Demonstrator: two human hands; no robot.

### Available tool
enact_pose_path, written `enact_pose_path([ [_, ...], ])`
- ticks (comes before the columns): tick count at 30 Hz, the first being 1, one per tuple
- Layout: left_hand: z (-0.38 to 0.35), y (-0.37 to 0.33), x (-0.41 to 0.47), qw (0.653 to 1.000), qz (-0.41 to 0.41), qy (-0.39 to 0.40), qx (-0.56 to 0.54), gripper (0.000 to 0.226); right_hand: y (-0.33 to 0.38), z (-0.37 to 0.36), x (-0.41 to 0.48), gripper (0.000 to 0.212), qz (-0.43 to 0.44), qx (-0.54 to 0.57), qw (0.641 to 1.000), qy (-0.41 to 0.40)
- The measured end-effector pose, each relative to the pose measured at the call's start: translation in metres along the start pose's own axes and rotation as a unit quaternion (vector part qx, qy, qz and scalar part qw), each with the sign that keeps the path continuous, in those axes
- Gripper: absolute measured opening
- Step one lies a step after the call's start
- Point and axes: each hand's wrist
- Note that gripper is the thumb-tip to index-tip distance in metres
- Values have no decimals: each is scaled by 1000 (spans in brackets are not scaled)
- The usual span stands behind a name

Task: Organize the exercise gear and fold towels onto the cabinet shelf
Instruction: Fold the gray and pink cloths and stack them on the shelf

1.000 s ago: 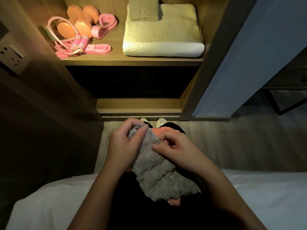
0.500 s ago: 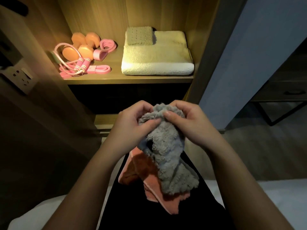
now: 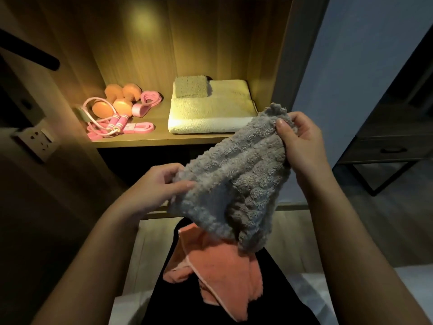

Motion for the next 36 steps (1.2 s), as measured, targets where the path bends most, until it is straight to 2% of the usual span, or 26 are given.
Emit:
enact_pose_path([
  [3,6,15,-3,997,14,-77,-20,2,-9,4,-5,17,-10,2,1000,-17],
  [8,2,33,-8,977,43,-175,-111,11,-29,4,-14,17,-45,7,998,-48],
  [12,1,28,1,950,42,-308,-28,17,-38,4,-10,17,-56,-73,994,-64],
  [14,9,14,7,934,6,-357,-14,21,-34,8,-2,16,-35,-84,992,-82],
  [17,24,-6,21,928,-70,-364,-28,23,-24,13,15,17,-14,-14,996,-84],
  [19,29,-14,37,923,-83,-372,-53,23,-23,11,28,18,-12,0,996,-89],
  [24,33,-7,96,915,-39,-371,-152,21,-48,-10,72,13,-102,44,991,-72],
  [27,37,10,135,913,-30,-371,-164,20,-71,-26,106,14,-147,75,985,-51],
  [36,79,58,263,916,-9,-363,-170,21,-139,-69,223,15,-223,200,951,-78],
])
Point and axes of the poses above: each hand's wrist, its own x-axis towards the middle knuckle, its own z-axis out of the back of the hand, y = z × x, and after that the axes turned 6 degrees about y, right-handed
